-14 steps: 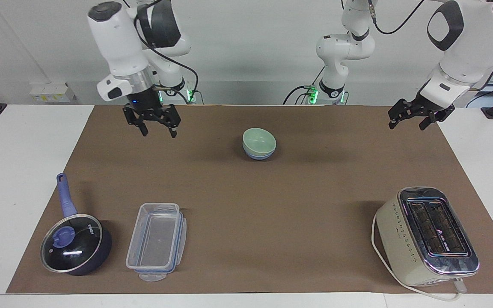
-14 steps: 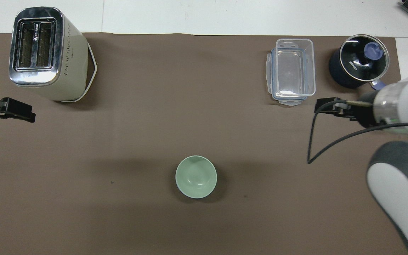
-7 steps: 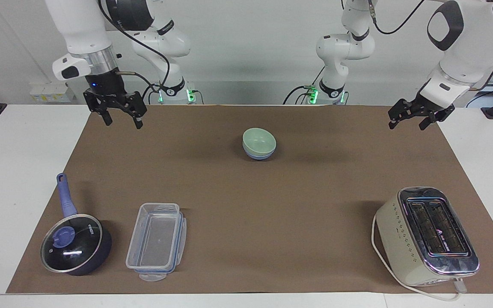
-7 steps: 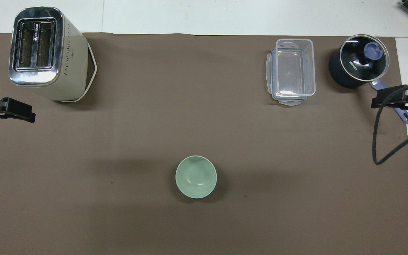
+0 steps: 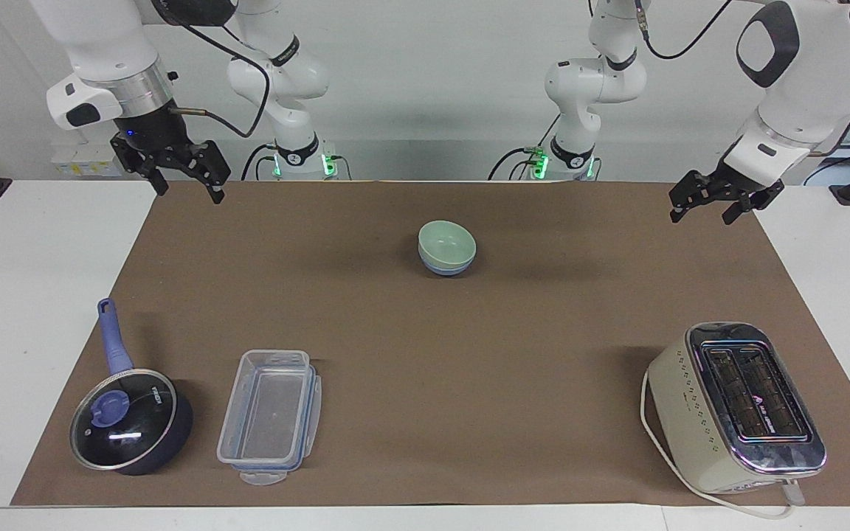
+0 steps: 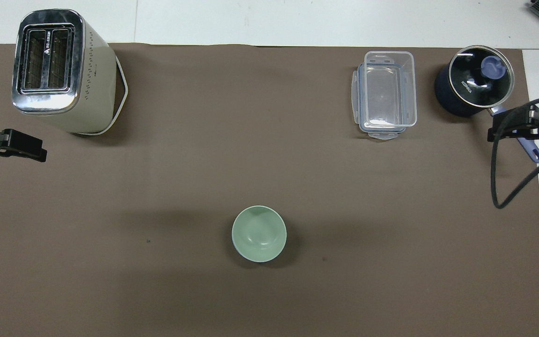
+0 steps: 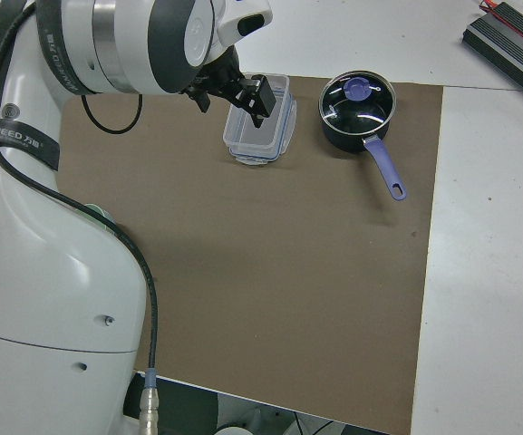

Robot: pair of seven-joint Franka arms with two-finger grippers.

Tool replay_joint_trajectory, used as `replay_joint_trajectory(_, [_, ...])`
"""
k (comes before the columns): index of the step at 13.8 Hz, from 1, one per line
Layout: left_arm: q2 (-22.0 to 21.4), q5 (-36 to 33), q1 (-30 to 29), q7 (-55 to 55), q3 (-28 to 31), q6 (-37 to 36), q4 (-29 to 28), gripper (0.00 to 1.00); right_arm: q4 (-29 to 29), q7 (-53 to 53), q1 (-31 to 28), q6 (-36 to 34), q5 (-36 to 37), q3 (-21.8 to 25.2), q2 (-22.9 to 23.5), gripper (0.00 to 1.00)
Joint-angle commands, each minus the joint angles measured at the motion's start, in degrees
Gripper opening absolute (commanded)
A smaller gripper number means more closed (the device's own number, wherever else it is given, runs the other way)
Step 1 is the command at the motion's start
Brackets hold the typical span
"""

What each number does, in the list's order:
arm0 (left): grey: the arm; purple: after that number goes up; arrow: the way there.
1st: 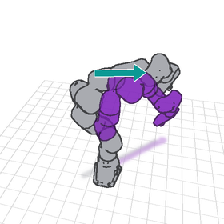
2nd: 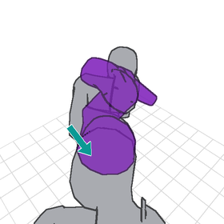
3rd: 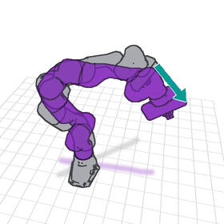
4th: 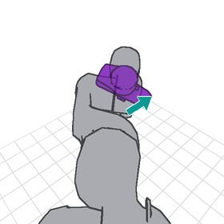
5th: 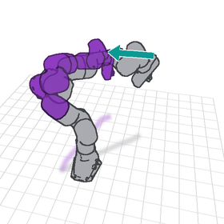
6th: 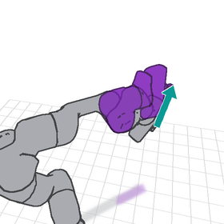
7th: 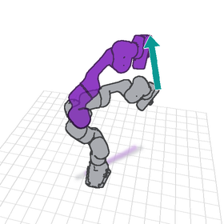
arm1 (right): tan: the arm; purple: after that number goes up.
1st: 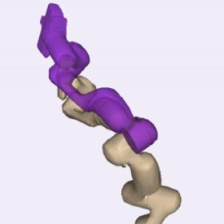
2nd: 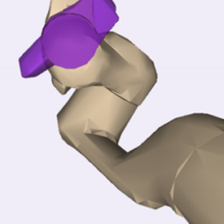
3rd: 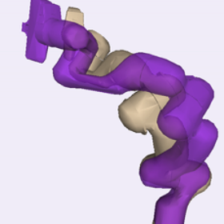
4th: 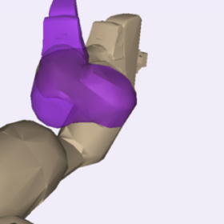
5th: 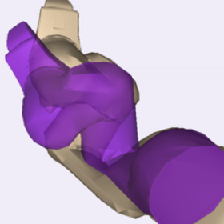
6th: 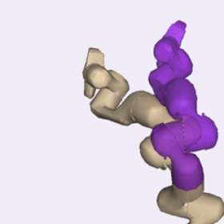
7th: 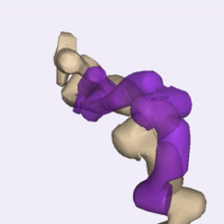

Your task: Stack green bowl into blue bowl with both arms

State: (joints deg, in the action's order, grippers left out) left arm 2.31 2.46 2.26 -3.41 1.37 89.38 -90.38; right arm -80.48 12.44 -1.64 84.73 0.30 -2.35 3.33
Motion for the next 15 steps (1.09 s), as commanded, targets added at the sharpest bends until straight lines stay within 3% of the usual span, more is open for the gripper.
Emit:
replay_joint_trajectory(1, [-0.2, -1.31, -0.32, 0.68, -0.4, -0.52, 0.12, 1.0, -5.19, -0.13, -0.21, -0.45, 1.1, -0.73, -4.02, 1.0])
replay_joint_trajectory(5, [-0.2, -1.31, -0.32, 0.68, -0.4, -0.52, 0.21, 1.0, -9.61, 0.3, -0.38, 2.01, 1.1, -0.73, -6.41, 1.0])
replay_joint_trajectory(15, [-0.2, -1.31, -0.32, 0.68, -0.4, -0.52, 0.21, 1.0, -8.73, 1.18, -0.65, 3.86, 1.01, -0.73, -5.71, 1.0])
